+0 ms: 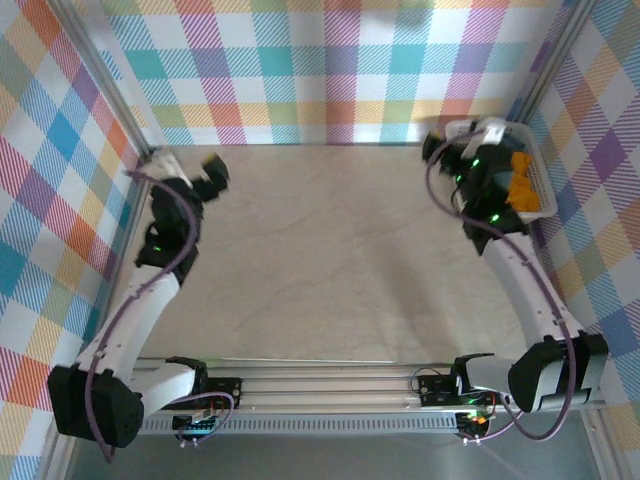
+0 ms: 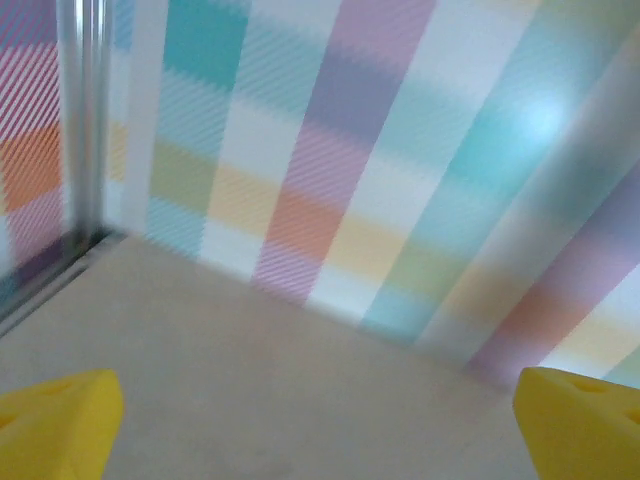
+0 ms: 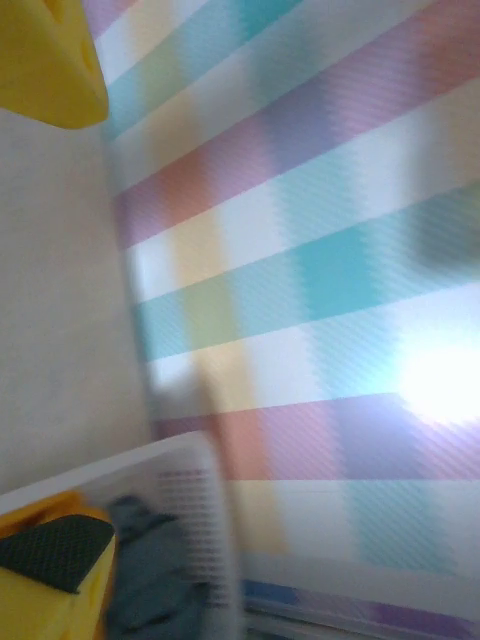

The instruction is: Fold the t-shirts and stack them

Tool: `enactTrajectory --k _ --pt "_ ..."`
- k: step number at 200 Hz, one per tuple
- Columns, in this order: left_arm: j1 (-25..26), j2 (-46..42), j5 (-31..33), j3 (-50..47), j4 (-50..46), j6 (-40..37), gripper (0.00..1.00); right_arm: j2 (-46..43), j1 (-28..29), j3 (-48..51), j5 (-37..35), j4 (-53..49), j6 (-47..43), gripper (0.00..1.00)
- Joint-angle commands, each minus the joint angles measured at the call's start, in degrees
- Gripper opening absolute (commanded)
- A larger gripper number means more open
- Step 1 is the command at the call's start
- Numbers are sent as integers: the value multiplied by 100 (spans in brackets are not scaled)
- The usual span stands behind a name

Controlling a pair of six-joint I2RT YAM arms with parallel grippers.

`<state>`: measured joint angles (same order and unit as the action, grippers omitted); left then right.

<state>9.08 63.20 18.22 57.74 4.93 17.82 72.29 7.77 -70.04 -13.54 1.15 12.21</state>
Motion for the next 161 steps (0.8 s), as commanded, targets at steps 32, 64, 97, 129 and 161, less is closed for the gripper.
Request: enactTrajectory --k 32,64,97,129,161 --pt "485 1529 -2306 2350 -3227 1271 100 2826 -1266 -3722 -344 -4905 1153 89" --pt "1529 1490 -2224 2309 -3165 1304 98 4309 -1777 -5004 154 -5665 1532 88" --pt "2051 1308 -2191 2078 -3179 1371 97 5113 -1923 -5167 342 -5286 1767 90" --pt "2219 1174 -2208 1963 -3374 1392 96 5627 -2119 -5232 565 -4939 1889 89" --pt "2236 1160 -2212 1920 -3501 1387 95 6288 -2232 -5873 647 -5451 2008 87"
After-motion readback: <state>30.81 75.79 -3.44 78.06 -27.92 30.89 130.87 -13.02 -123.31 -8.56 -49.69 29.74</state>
